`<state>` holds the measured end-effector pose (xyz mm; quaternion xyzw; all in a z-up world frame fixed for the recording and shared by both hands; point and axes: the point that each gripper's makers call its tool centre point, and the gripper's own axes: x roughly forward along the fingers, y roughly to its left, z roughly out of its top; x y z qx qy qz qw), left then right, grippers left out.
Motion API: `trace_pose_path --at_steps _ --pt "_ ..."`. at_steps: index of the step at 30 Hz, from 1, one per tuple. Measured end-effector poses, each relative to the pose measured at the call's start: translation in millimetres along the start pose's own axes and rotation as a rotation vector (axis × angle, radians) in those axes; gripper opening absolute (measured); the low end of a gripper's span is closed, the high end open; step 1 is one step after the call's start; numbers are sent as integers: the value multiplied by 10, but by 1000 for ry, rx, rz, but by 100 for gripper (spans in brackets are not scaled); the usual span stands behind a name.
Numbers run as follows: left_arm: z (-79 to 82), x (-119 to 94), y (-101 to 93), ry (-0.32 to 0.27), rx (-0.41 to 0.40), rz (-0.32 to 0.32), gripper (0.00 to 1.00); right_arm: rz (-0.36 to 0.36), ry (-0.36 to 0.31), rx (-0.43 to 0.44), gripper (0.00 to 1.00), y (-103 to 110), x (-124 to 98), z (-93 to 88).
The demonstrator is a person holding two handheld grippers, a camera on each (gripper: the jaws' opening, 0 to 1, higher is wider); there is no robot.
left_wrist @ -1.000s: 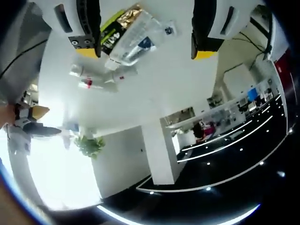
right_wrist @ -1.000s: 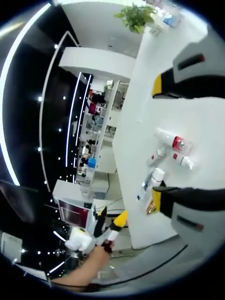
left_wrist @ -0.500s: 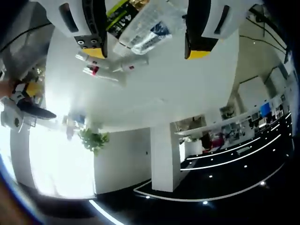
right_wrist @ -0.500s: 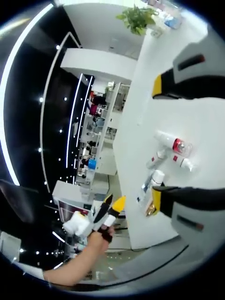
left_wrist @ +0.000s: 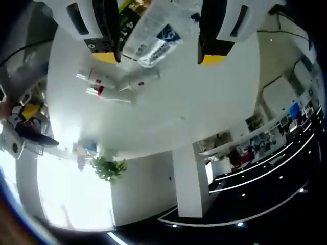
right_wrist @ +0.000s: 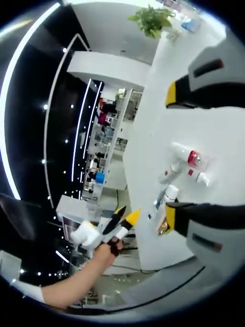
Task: Arrange the skincare products in the storage area until every visible bottle or jar stands upright without overlapping.
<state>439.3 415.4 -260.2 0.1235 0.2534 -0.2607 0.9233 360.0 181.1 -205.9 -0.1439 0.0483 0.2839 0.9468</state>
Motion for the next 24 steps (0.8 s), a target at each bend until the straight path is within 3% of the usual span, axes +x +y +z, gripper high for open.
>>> trace_pose_path --at_steps 16,24 --pt "-418 215 48 240 109 -48 64 0 8 -8 76 -2 10 -26" --pt "-565 317 71 317 127 -58 68 0 11 -14 75 -4 16 -29"
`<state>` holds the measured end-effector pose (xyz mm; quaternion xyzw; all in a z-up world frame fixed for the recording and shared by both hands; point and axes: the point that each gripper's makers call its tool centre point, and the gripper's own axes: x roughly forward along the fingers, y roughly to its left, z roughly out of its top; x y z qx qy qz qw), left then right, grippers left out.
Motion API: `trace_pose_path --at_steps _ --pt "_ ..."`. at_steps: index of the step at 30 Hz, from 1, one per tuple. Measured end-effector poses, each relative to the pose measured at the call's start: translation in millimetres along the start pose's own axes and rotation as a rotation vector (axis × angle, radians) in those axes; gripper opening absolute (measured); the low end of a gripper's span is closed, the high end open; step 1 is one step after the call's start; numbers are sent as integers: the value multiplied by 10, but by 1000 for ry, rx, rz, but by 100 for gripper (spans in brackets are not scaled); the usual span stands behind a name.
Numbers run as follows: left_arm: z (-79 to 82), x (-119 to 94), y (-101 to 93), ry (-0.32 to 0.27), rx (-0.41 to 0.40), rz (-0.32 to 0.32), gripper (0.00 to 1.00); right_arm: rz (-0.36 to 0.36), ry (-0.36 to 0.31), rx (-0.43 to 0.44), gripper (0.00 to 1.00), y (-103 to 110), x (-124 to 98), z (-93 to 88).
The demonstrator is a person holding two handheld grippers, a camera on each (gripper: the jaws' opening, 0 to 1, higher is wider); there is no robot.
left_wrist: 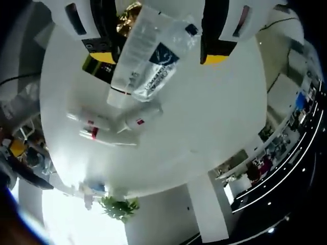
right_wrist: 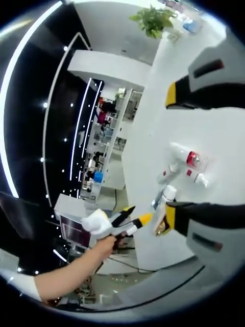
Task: Arrange the skincare products in the storage area until every visible bottle or jar stands upright without overlapping.
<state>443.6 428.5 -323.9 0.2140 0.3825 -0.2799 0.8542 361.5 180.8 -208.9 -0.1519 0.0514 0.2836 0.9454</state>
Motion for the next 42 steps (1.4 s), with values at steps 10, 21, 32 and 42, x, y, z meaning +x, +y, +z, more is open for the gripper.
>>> trace_pose_path --at_steps 10,21,32,42 --pt "-101 61 -52 60 30 0 67 0 0 -3 74 -5 -6 -7" --pt "-171 199 -224 83 69 -38 67 25 12 -10 74 44 9 -28" --pt "-149 329 -329 88 95 -67 62 57 27 -14 73 100 37 -62" --pt "-252 433 -387 120 129 -97 49 89 43 -25 72 168 50 -86"
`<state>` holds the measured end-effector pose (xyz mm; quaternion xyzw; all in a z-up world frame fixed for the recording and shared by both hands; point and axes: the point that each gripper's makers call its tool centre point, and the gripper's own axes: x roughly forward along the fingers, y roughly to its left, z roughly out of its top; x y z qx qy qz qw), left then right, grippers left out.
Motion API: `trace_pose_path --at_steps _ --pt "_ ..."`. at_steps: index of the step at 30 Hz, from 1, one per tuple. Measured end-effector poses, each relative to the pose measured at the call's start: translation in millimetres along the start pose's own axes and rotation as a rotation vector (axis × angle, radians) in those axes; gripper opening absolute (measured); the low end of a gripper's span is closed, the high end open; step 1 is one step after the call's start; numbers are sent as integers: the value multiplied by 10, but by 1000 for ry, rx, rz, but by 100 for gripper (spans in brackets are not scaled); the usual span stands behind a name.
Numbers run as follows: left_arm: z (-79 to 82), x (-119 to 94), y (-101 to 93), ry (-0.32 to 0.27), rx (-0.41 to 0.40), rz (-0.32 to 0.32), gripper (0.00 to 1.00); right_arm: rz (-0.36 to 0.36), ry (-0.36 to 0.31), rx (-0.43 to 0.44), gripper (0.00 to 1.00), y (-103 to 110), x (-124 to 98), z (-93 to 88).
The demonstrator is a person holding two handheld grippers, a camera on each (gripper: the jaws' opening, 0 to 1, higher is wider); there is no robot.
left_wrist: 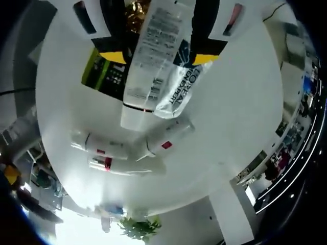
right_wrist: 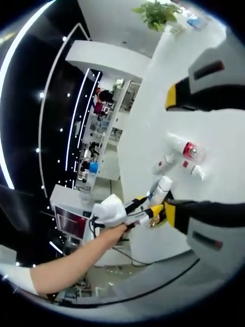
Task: Arrange the skincare products in the storage area until every visible bottle or jar stands upright without overlapping.
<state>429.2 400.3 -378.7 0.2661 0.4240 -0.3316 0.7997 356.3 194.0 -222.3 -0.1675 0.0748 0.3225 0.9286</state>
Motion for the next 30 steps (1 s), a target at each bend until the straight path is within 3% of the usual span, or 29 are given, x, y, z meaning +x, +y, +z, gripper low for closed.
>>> trace_pose_path --at_steps 4,6,13,17,20,30 --pt "-6 9 -9 1 1 -7 46 3 2 -2 72 7 1 -2" --pt "-8 33 -61 -3 -29 -70 43 -1 3 -5 72 4 -6 -3" --pt "-26 38 -75 -48 -45 -120 40 -8 4 5 72 -14 -9 -10" --pt "-27 32 -95 -113 -83 -109 36 -8 5 2 71 -14 -8 -8" --pt "-30 35 -81 -129 -118 -102 35 -4 11 3 71 -7 -1 -18" --pt "8 36 -66 -81 -226 -84 29 11 14 -7 71 26 9 -18"
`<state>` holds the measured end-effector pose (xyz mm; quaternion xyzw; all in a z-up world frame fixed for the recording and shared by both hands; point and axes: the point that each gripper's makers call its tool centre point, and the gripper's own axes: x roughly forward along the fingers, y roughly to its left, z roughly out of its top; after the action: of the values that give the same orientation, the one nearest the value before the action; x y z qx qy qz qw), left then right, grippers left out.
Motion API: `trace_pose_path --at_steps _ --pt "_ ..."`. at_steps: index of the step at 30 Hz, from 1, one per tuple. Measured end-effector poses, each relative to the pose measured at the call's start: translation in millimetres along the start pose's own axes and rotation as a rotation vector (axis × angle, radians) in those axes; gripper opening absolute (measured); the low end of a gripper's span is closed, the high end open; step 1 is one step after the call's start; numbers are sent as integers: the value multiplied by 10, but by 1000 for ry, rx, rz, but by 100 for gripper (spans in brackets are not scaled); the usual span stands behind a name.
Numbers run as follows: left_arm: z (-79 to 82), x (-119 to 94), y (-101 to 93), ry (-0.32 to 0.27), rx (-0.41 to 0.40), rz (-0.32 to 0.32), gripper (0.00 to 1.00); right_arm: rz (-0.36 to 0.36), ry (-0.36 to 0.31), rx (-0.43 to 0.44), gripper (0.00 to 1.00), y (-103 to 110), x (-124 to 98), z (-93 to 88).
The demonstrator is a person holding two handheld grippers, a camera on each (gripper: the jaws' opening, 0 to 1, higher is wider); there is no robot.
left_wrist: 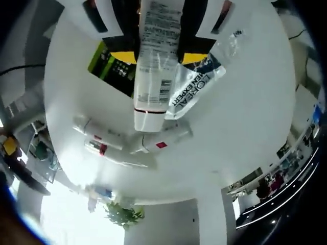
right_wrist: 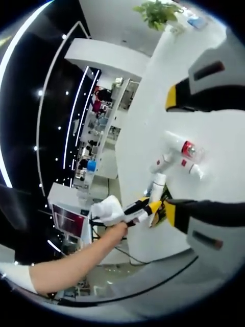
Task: Arrange the skincare products in the storage area until every visible bottle or jar stands upright without overlapping.
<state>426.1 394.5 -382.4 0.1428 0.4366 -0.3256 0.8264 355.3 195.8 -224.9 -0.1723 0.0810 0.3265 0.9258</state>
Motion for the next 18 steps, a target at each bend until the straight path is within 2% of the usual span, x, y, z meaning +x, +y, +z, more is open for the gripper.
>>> trace_pose_path --at_steps 5,8,10,14,18 --pt "38 -44 -84 18 -48 -57 26 2 -4 -3 71 3 -1 7" --pt "127 -80 -158 -1 -107 -102 25 -2 -7 -2 71 -5 -6 11" --pt "202 -135 -158 -10 -104 -101 25 -5 -9 0 71 -12 -8 14" --pt "329 -268 -270 -70 -157 -133 25 -7 -11 2 71 -19 -9 18" --pt "353 -407 -429 -110 -217 -162 25 -5 -11 1 71 -14 -8 18"
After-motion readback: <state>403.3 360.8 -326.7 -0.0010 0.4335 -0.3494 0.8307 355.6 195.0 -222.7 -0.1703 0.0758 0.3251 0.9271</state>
